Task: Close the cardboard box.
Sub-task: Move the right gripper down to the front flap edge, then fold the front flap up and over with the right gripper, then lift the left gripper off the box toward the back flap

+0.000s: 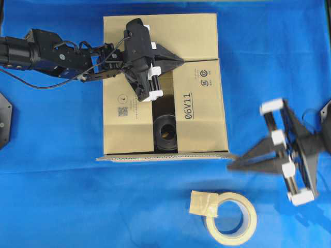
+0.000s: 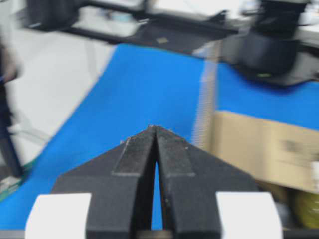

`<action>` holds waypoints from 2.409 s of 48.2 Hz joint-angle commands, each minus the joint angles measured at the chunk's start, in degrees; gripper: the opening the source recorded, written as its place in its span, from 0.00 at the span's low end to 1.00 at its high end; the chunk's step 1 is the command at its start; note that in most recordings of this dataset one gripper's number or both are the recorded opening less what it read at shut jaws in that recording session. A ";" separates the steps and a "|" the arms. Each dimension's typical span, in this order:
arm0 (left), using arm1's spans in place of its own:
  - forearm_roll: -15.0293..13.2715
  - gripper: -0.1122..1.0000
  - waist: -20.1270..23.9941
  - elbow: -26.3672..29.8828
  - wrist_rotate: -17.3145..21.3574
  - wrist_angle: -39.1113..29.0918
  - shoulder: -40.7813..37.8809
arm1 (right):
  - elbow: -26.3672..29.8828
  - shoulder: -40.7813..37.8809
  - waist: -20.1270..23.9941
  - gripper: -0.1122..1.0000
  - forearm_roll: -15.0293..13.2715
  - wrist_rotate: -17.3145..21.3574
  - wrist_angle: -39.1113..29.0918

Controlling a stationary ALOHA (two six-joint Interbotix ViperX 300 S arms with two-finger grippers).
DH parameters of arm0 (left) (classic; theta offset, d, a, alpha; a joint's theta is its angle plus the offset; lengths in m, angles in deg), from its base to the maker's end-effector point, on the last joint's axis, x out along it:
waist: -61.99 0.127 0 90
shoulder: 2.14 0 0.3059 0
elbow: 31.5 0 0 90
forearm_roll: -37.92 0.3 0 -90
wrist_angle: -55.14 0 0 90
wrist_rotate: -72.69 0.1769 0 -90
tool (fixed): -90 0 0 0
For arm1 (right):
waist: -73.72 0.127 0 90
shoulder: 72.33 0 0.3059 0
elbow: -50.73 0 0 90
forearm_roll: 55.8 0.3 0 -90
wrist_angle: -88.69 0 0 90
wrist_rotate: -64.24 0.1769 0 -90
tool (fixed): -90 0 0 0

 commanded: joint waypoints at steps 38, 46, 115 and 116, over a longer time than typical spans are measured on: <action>0.00 0.10 -0.97 0.26 -0.97 0.09 0.88 | -4.66 -5.45 -5.19 0.10 0.18 0.00 5.19; 0.00 0.10 -1.05 0.26 -0.88 0.09 1.05 | -5.27 -4.39 -10.46 0.10 0.18 0.09 3.87; 0.00 0.10 -0.97 1.76 0.18 -7.29 13.27 | -3.52 -15.03 -17.93 0.10 3.78 0.00 0.18; 0.00 0.10 -0.88 1.85 0.35 -7.47 13.80 | -3.52 -15.03 -18.02 0.10 3.87 0.00 0.26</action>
